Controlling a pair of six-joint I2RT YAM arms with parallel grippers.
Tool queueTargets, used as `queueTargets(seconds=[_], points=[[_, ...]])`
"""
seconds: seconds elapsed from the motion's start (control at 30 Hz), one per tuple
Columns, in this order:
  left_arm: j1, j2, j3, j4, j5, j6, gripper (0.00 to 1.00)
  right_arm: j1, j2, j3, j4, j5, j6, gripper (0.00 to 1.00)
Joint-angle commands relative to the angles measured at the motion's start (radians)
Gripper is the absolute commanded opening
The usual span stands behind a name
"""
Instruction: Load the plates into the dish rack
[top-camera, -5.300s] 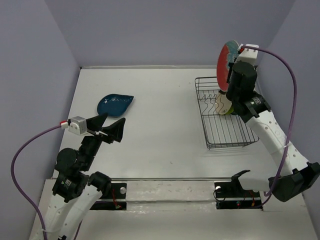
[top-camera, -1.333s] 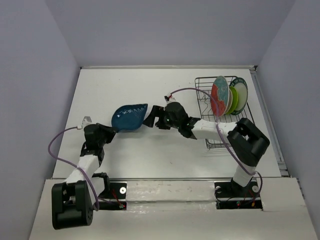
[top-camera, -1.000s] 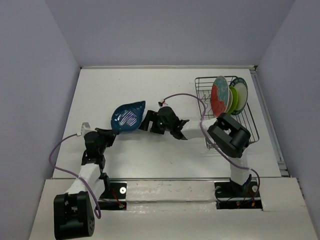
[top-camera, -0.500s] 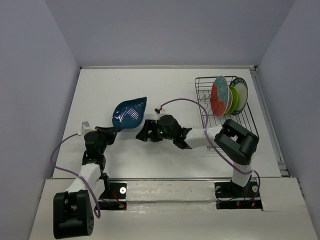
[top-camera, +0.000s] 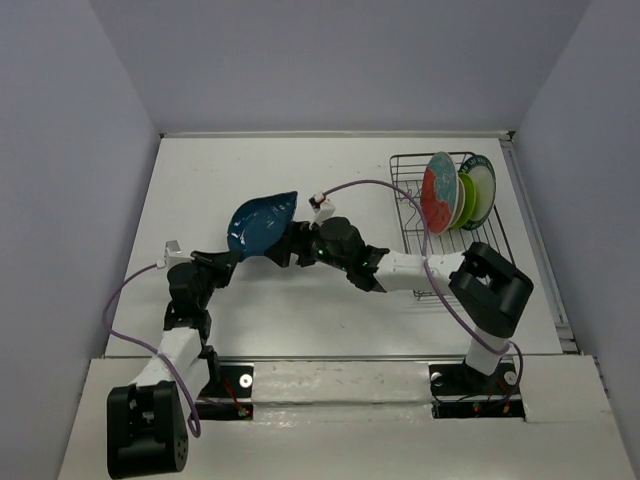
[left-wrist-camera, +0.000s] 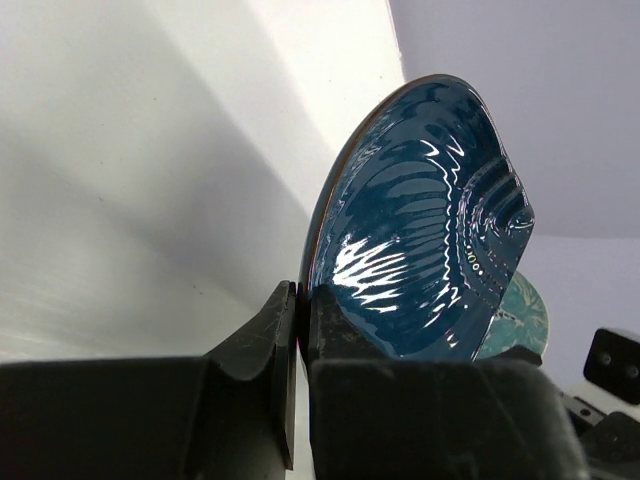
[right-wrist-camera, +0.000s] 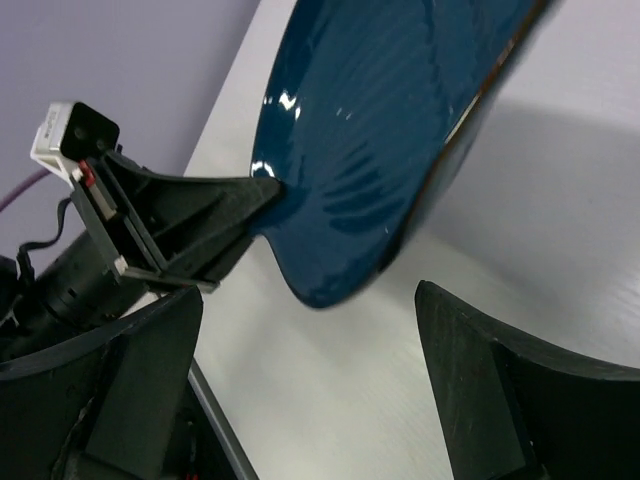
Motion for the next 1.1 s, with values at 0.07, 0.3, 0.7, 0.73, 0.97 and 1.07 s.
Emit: queueTargets(seconds=[0.07,0.3,0.7,0.73,0.97,1.07], points=[[-0.013,-0.079,0.012,0.199,0.091,-0.052,0.06,0.005,0.072,0.133,0.033,0.073,0.007,0.91],[-0.030,-0.126,-0.008,0.218,0.113,-0.098,0.06,0.005,0.113,0.197,0.000,0.131,0.018,0.52],[-0.048,-0.175,0.077,0.040,0.172,0.061,0.63,-0.053,-0.052,0.190,-0.276,0.262,-0.195,0.07],[-0.056,-0.175,0.123,0.009,0.184,0.122,0.68,-0.064,-0.087,0.199,-0.322,0.266,-0.223,0.07],[-0.122,-0.169,0.367,-0.320,0.228,0.414,0.99,-0.227,-0.241,0.388,-0.810,0.295,-0.472,0.07],[-0.147,-0.161,0.472,-0.456,0.240,0.562,0.99,-0.279,-0.281,0.517,-1.016,0.384,-0.562,0.07]])
